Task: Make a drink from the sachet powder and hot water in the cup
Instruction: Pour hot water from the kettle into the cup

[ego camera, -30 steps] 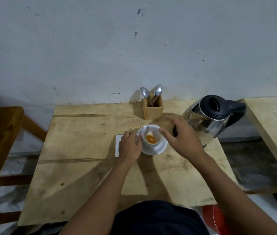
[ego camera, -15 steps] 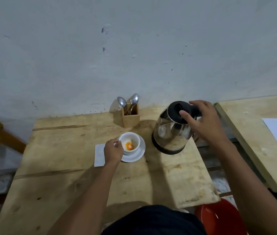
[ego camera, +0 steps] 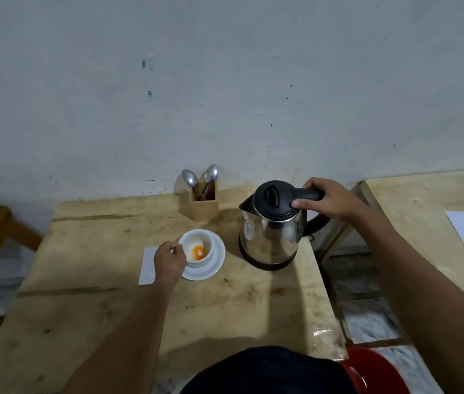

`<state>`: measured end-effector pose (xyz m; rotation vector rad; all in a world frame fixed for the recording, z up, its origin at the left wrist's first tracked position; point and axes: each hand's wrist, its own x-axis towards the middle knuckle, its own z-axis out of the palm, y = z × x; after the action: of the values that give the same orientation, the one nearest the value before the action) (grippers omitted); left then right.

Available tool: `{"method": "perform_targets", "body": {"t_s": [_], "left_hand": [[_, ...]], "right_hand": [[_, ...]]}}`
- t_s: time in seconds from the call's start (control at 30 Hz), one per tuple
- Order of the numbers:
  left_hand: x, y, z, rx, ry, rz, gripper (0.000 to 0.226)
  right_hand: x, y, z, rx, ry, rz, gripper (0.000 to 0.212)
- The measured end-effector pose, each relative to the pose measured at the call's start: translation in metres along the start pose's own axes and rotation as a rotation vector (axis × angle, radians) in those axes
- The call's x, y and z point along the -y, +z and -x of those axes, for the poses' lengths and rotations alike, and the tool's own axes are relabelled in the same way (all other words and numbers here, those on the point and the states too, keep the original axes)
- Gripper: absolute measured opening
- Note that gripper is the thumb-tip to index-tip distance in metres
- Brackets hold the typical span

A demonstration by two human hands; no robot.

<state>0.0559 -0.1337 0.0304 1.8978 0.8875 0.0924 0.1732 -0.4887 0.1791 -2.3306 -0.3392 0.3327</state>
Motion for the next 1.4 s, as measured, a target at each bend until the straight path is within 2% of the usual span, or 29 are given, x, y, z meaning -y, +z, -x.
{"method": "perform_targets", "body": {"t_s": [0.2,0.3,0.43,0.7,0.9,1.13,1.27,1.4], "left_hand": [[0.006,0.002,-0.005,-0.017,-0.007,-0.004,0.013],[0.000,0.001,-0.001,-0.032,-0.009,-0.011,0.012],[-0.011,-0.001,0.010,-0.037,0.002,-0.005,0.008],[-0.007,-0.006,0.007,0.026,0.008,-0.024,0.014],[-0.004,-0.006,0.007,0.039,0.029,0.016,0.018],[-0.002,-0.009,0.005,0.105,0.009,0.047,0.015],[0.000,-0.011,0.003,0.143,0.016,0.059,0.014],[0.003,-0.010,0.000,0.165,0.013,0.071,0.014]], "right_hand": [[-0.016,-0.005,-0.015,0.090,0.027,-0.034,0.054],[-0.019,0.001,-0.015,0.023,-0.018,-0.075,0.061],[-0.027,0.012,-0.014,-0.081,-0.035,-0.137,0.081],[-0.019,0.020,-0.015,-0.150,-0.071,-0.117,0.088],[0.013,0.018,-0.015,-0.119,-0.105,-0.054,0.080],[0.065,0.009,-0.017,-0.044,-0.192,0.081,0.094],[0.094,0.014,-0.017,0.005,-0.203,0.204,0.085],[0.118,0.016,-0.022,0.066,-0.185,0.318,0.098]]}}
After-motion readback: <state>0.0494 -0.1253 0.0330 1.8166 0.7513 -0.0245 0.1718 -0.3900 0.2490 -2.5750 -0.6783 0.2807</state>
